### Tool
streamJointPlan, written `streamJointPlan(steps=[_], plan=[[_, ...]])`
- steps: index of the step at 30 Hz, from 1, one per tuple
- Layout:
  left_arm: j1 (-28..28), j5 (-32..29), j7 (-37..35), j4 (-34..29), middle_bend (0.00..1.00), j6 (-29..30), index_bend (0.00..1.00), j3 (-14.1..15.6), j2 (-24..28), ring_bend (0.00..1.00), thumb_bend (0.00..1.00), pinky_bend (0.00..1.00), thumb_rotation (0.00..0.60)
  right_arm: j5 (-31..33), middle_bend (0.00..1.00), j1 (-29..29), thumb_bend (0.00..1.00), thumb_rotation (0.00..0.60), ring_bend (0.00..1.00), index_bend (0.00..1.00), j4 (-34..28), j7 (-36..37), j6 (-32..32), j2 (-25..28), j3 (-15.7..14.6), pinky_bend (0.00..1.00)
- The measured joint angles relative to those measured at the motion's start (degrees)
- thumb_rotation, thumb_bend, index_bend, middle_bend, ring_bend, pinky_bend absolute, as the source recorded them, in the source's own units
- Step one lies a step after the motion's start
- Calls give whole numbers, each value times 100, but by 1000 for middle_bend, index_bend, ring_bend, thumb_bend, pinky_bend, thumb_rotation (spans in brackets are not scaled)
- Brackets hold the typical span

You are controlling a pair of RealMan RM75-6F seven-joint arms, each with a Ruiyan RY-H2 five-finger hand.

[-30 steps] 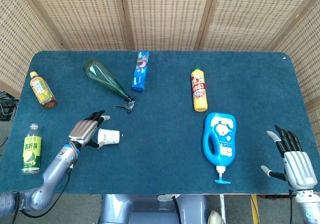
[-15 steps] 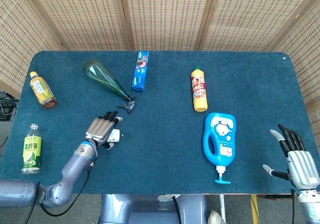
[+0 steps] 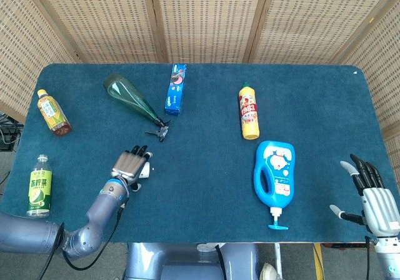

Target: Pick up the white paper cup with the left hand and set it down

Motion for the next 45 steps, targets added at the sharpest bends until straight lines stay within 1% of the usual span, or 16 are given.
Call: streamJointPlan(steps=[3, 10, 14, 18, 21, 23, 25, 27, 31, 34, 38, 41, 44, 45], plan=[[-33, -21, 31, 58, 12, 19, 125, 50, -70, 46, 252, 239, 600, -10, 0, -6, 14, 600, 0, 0, 2, 10, 22, -1, 4, 0], [-72, 29, 89, 209, 23, 108, 165, 154, -250, 48, 261, 243, 600, -20, 0, -13, 15, 600, 0, 0, 10, 23, 34, -4, 2, 0], [-56, 86, 65, 303, 73, 174, 221, 175, -372, 80, 261, 271, 600, -41, 0, -17, 17, 600, 0, 0, 10, 98, 49, 4, -4, 0], [-45, 115, 101, 396, 145, 343, 304, 196, -535, 129, 264, 309, 600, -81, 0, -27, 19, 600, 0, 0, -7, 229, 82, 44, -15, 0], [-17, 195, 127, 451, 168, 517, 332, 213, -673, 146, 268, 319, 600, -95, 0, -50, 21, 600, 0, 0, -12, 275, 150, 58, -7, 0], [11, 280, 132, 481, 196, 589, 361, 228, -727, 168, 286, 338, 600, -99, 0, -59, 23, 600, 0, 0, -11, 290, 173, 58, 0, 0], [50, 393, 127, 523, 240, 657, 407, 246, -784, 204, 339, 367, 600, -103, 0, -63, 24, 600, 0, 0, -11, 308, 182, 58, 1, 0], [103, 539, 100, 571, 257, 723, 424, 269, -840, 217, 360, 374, 600, -113, 0, -67, 26, 600, 0, 0, -7, 320, 203, 59, 5, 0], [242, 812, -5, 642, 276, 799, 452, 289, -903, 233, 362, 383, 600, -105, 0, -72, 29, 600, 0, 0, -4, 363, 222, 65, 19, 0], [327, 945, -98, 659, 279, 825, 456, 266, -896, 235, 361, 386, 600, -96, 0, -76, 30, 600, 0, 0, -4, 394, 238, 71, 30, 0], [448, 1226, -421, 640, 279, 872, 450, 154, -850, 234, 361, 385, 600, -66, 0, -78, 31, 600, 0, 0, 4, 438, 247, 77, 54, 0], [614, 1624, -896, 640, 279, 920, 447, 53, -836, 234, 359, 385, 600, -64, 0, -79, 30, 600, 0, 0, 6, 453, 250, 74, 58, 0], [849, 2093, -1616, 680, 279, 950, 443, -50, -854, 235, 357, 385, 600, -68, 0, -80, 30, 600, 0, 0, 0, 465, 248, 75, 56, 0], [956, 2290, -1963, 712, 279, 955, 441, -88, -870, 235, 355, 383, 600, -67, 0, -80, 31, 600, 0, 0, -1, 461, 247, 74, 56, 0]])
